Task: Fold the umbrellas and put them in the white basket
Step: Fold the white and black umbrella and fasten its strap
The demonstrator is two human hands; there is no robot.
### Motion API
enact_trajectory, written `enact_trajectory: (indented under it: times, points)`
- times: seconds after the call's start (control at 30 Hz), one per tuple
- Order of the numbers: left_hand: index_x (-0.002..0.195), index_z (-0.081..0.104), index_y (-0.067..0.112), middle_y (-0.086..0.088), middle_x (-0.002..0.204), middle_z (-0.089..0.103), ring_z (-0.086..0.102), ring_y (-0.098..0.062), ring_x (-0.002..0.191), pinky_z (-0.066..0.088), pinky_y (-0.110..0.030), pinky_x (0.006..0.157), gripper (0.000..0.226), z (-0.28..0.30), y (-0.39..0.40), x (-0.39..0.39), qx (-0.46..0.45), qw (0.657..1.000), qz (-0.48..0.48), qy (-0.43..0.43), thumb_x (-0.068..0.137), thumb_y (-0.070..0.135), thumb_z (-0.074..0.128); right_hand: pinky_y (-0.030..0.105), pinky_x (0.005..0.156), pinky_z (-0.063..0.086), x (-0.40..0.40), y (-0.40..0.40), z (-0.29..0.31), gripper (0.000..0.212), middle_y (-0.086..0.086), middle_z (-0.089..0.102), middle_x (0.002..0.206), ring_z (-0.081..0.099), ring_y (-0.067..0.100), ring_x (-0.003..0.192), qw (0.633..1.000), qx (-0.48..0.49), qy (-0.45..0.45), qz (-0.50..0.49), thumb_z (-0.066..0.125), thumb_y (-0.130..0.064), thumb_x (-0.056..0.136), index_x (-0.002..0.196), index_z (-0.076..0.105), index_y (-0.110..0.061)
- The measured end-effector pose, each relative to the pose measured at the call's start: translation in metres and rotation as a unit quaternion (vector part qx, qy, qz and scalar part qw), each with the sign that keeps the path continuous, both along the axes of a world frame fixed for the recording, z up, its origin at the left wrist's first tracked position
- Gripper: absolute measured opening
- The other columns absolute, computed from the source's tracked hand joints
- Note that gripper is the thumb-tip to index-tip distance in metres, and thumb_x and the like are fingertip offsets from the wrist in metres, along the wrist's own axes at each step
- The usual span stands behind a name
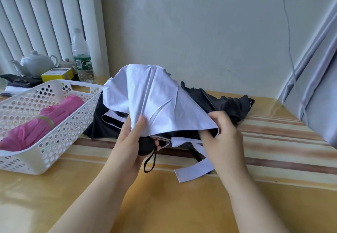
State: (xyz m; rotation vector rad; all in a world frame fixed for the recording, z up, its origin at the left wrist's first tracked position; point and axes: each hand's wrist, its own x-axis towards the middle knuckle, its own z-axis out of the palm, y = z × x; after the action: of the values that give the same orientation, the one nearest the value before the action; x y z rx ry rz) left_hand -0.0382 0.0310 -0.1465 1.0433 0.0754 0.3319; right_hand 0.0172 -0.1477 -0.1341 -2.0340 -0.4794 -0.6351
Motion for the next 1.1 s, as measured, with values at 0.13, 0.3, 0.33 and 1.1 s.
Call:
enact_trajectory:
  times: [0.13, 0.3, 0.33, 1.1]
  points:
    - [0.12, 0.054, 0.02, -0.006, 0.071, 0.056, 0.051, -0.021, 0.058, 0.051, -0.029, 0.057, 0.033, -0.001, 0.001, 0.0, -0.038, 0.998, -0.055, 0.021, 0.091, 0.034, 0.053, 0.018, 0.051, 0.038, 0.0, 0.001, 0.001, 0.025, -0.006, 0.055, 0.058, 0.049, 0.011, 0.053, 0.984, 0.017, 0.15, 0.091, 0.075, -0.022, 0.08, 0.068, 0.053, -0.016]
    - [0.115, 0.053, 0.016, -0.008, 0.067, 0.059, 0.054, -0.017, 0.051, 0.052, -0.022, 0.052, 0.038, -0.001, 0.003, -0.001, -0.098, 0.986, -0.098, 0.096, 0.088, 0.042, 0.055, 0.02, 0.047, 0.015, -0.008, 0.004, 0.007, 0.054, -0.004, 0.021, 0.053, 0.018, 0.011, 0.054, 0.999, -0.014, -0.013, 0.043, 0.068, -0.01, 0.083, 0.06, 0.02, -0.02]
    - [0.113, 0.054, 0.015, -0.008, 0.067, 0.06, 0.054, -0.016, 0.049, 0.051, -0.021, 0.049, 0.039, -0.001, 0.003, -0.001, -0.093, 0.986, -0.094, 0.103, 0.089, 0.045, 0.055, 0.021, 0.046, 0.015, -0.009, 0.005, 0.008, 0.056, -0.003, 0.021, 0.052, 0.019, 0.012, 0.053, 0.998, -0.029, -0.025, 0.043, 0.07, -0.011, 0.082, 0.059, 0.019, -0.021]
    - [0.115, 0.054, 0.032, -0.008, 0.07, 0.051, 0.049, -0.02, 0.051, 0.049, -0.029, 0.05, 0.017, -0.009, 0.002, 0.003, -0.022, 0.998, -0.052, 0.036, 0.099, 0.032, 0.046, 0.009, 0.076, 0.041, 0.009, -0.033, 0.02, 0.035, -0.014, 0.052, 0.115, 0.053, -0.008, 0.099, 0.978, 0.054, 0.198, 0.039, 0.054, -0.053, 0.087, 0.117, 0.05, -0.034]
